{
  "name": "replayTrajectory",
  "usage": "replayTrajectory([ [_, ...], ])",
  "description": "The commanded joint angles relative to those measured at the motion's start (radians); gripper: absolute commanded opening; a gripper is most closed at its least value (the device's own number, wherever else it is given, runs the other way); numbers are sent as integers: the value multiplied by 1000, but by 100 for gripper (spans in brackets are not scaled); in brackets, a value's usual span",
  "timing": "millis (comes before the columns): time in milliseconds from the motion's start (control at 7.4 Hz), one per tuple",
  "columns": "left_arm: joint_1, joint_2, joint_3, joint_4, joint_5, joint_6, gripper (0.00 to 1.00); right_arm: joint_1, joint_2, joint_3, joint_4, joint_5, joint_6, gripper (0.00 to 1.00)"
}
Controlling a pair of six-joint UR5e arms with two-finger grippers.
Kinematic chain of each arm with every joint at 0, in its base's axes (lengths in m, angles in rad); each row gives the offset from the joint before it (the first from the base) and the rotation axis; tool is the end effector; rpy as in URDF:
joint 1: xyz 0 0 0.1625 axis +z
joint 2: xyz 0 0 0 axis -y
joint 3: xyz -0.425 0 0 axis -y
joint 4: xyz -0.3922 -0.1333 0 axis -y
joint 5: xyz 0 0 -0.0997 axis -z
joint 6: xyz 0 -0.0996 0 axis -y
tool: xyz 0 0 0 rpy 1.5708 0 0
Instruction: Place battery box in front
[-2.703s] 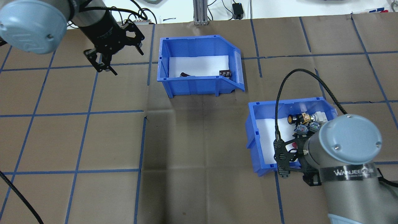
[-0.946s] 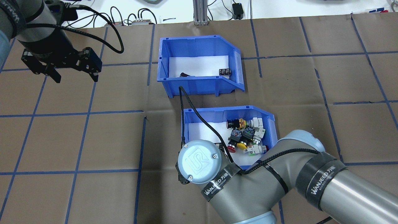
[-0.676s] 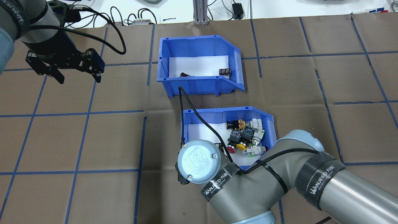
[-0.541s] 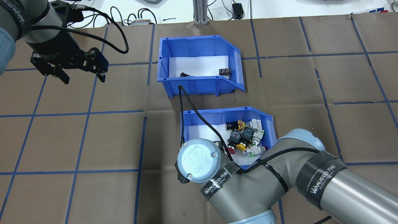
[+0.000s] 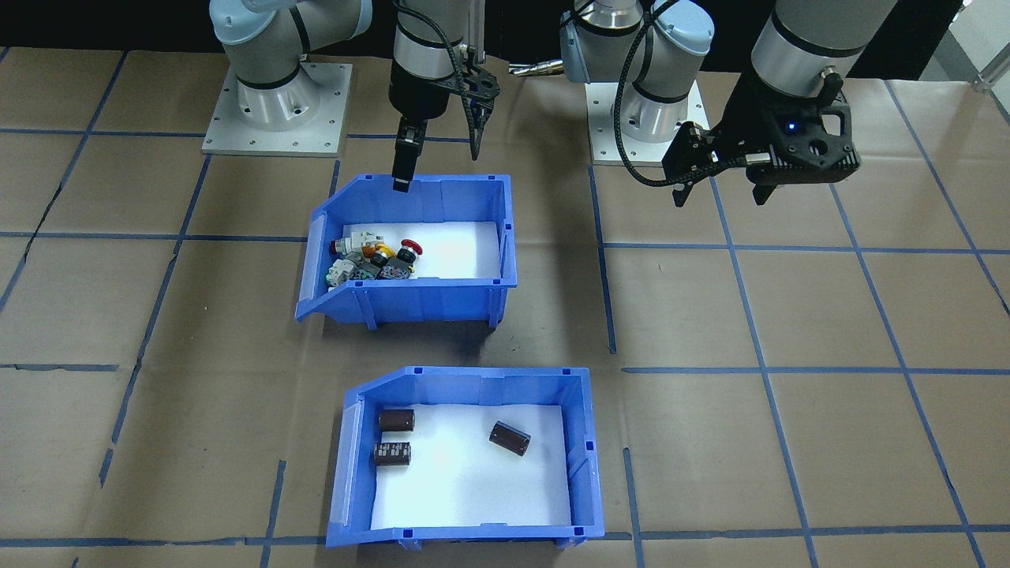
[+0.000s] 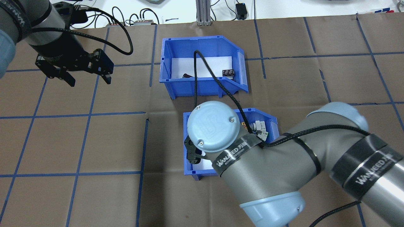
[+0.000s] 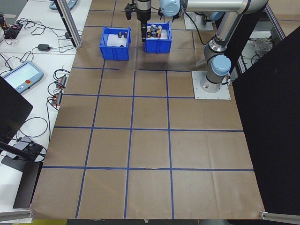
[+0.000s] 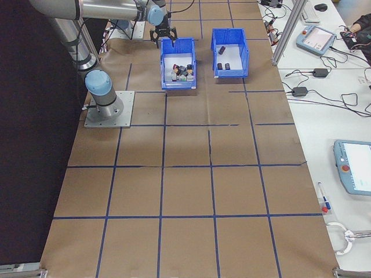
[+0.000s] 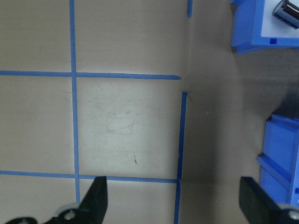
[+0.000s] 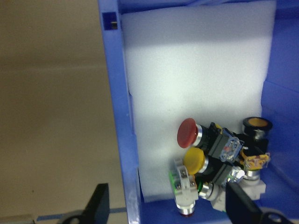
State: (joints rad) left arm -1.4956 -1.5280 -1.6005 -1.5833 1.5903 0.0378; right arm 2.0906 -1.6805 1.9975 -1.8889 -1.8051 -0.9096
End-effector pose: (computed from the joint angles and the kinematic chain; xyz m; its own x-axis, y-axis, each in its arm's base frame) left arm -0.0954 -0.4823 0.4927 -0.9991 -0.0374 -0.0195 -0.0374 0.9993 0.0001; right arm 0.3072 -0.3150 0.3659 -0.1264 -0.9815 0.1434 -0.9714 0.1518 0.1826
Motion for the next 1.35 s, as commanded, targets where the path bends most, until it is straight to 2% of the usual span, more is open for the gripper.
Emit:
replayTrajectory([
  [0, 0, -1, -3, 3, 2, -1, 100, -238, -105, -17, 17, 30, 12, 100],
  [135, 0, -1, -3, 5, 2, 1, 100, -358, -116, -35, 8, 121, 68, 100],
  [270, 0, -3, -1, 8, 0, -1, 100, -429, -113, -81, 5, 188, 96, 100],
  [405, 0, -7, -1, 6, 2, -12, 100, -452, -96, -130, 10, 188, 221, 100],
  [541, 1, 11, 1, 6, 3, -4, 100, -457, -46, -179, 20, 187, 400, 100],
  [811, 1, 20, -1, 3, 17, 1, 100, -468, 30, -284, 92, 187, 634, 100],
  [946, 1, 9, 1, 3, 46, 1, 100, -481, 56, -314, 140, 190, 758, 100],
  [1216, 1, 3, 5, 3, 45, -2, 100, -491, 79, -315, 168, 190, 877, 100],
])
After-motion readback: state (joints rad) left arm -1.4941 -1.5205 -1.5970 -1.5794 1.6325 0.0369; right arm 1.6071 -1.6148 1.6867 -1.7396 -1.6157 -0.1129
